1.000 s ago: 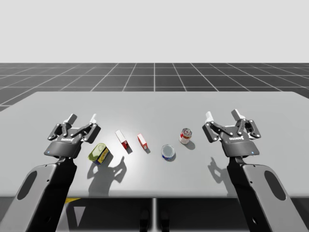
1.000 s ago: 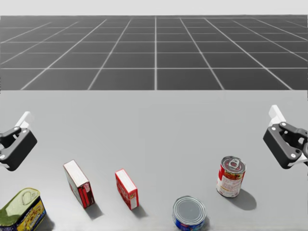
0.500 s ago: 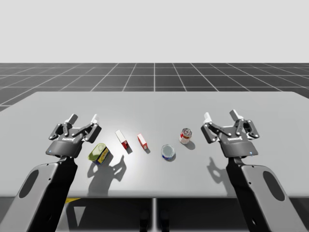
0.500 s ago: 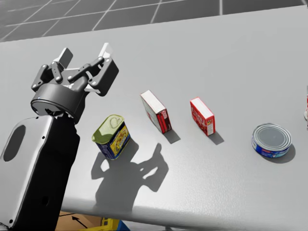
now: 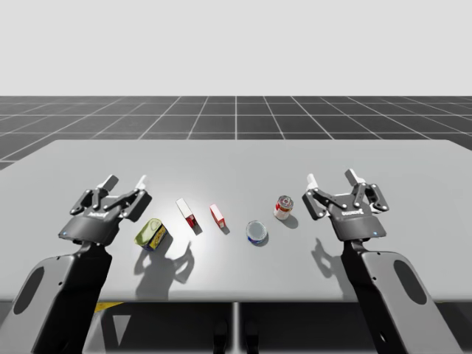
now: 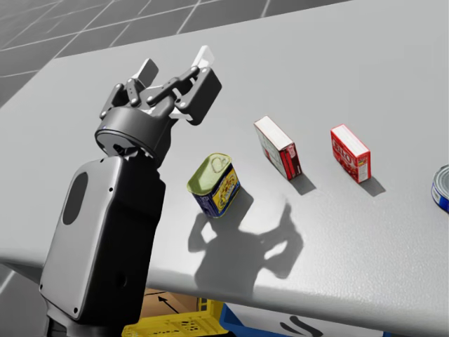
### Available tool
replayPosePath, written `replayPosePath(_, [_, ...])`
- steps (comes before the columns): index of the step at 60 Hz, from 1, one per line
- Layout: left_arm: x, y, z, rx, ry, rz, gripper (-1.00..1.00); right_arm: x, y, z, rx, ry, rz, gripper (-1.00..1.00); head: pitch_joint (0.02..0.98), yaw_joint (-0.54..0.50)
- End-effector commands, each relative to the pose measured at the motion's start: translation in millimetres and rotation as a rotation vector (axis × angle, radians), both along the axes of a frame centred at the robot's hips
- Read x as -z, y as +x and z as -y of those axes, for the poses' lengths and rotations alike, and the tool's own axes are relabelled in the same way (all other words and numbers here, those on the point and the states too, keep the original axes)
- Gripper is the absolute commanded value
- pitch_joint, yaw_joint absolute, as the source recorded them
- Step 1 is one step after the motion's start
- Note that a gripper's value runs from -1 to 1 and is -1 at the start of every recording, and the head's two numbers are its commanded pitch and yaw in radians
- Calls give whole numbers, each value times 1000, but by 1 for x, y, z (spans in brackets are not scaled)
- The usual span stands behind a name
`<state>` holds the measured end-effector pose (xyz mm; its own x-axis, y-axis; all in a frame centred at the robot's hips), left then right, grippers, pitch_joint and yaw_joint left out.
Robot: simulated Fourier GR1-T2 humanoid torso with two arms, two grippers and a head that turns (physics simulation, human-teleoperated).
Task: Grasp the can of spam and hold it up.
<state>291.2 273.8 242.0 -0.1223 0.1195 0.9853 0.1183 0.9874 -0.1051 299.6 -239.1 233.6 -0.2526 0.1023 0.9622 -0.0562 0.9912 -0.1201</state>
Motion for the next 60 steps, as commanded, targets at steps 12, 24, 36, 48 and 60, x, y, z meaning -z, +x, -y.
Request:
replayPosePath(12, [-11, -42, -9, 119, 17, -120, -1000, 7, 3, -3, -1, -12, -18, -1000, 864, 422])
replayPosePath(24, [-3, -78, -24, 151, 57, -186, -1000, 7, 3, -2, 3, -18, -14, -1000, 859, 432])
replayPosePath(36, [17, -103, -32, 174, 62, -225, -1000, 5, 3, 0, 15, -18, -5, -1000, 859, 436])
replayPosePath(48, [45, -120, -38, 176, 77, -286, -1000, 4, 3, 1, 18, -21, -2, -1000, 865, 436])
replayPosePath(60, [73, -118, -37, 167, 95, -327, -1000, 4, 4, 1, 23, -27, 2, -1000, 865, 433])
